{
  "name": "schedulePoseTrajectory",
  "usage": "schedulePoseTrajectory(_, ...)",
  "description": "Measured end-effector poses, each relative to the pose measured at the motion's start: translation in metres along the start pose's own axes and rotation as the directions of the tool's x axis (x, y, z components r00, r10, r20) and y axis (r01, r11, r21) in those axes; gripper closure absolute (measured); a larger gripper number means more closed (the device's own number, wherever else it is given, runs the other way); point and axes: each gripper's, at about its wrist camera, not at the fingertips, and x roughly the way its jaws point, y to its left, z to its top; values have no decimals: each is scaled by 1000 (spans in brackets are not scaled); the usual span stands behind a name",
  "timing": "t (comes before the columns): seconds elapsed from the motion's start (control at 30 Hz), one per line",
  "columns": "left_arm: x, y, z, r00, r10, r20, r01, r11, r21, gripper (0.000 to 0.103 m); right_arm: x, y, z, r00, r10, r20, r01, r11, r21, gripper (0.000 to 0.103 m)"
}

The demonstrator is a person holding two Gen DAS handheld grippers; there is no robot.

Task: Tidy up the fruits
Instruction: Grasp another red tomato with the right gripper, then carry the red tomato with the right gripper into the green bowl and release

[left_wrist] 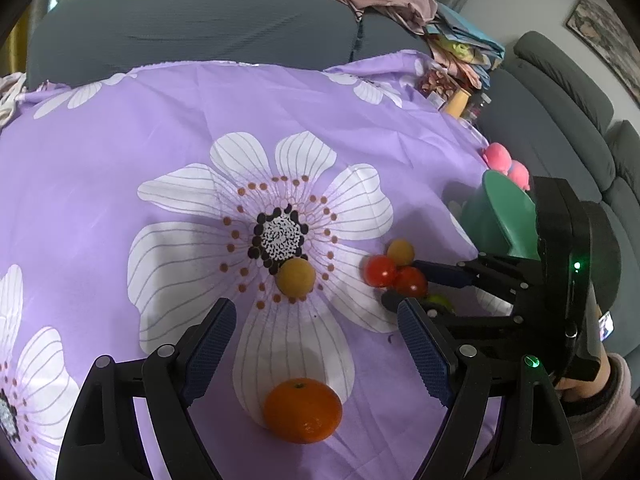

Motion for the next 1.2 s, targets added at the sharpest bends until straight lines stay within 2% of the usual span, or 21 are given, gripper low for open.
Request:
schedulePoseTrajectory(0.03, 1, -1, 0, 1000, -1, -1, 1, 1000, 2, 20, 0, 1, 0, 1000, 2, 2, -2, 1000, -10, 71)
schedulePoseTrajectory(0.17, 2, -3, 0, 1000, -2, -5, 2, 1000, 8, 20, -7, 3, -3, 998, 56, 24, -56, 998, -17, 72)
schedulePoseTrajectory(0.27, 5, -8, 1, 1000, -13, -10, 14, 1000, 16, 20, -22, 6, -10, 984, 165, 62, -165, 986, -10, 72)
schedulePoseTrajectory(0.5, 23, -41, 10, 996, -65, -56, 71, 991, 110, 20, -53, 2, -33, 952, 291, 96, -290, 957, -24, 72)
schedulePoseTrajectory(0.57, 34, -49, 11, 995, -48, -93, 61, 988, 142, 20, -59, -2, -40, 947, 305, 104, -305, 952, -10, 72)
schedulePoseTrajectory(0.6, 43, -54, 13, 994, -16, -112, 34, 986, 165, 20, -61, -6, -44, 944, 311, 109, -313, 950, -3, 72)
schedulePoseTrajectory(0.7, 60, -60, 18, 988, 19, -151, 8, 984, 180, 31, -64, -16, -52, 939, 322, 120, -327, 945, 25, 72)
schedulePoseTrajectory(0.83, 74, -65, 22, 983, 54, -176, -19, 981, 195, 34, -65, -26, -58, 931, 338, 137, -346, 937, 45, 72)
schedulePoseTrajectory(0.9, 78, -67, 23, 980, 63, -187, -26, 980, 198, 47, -65, -30, -59, 927, 345, 150, -356, 933, 51, 72)
schedulePoseTrajectory(1.03, 85, -70, 25, 976, 89, -197, -47, 977, 208, 53, -67, -37, -60, 919, 354, 171, -369, 928, 62, 71)
schedulePoseTrajectory(1.2, 89, -69, 24, 973, 99, -209, -55, 976, 209, 69, -71, -43, -63, 916, 354, 191, -373, 925, 72, 72)
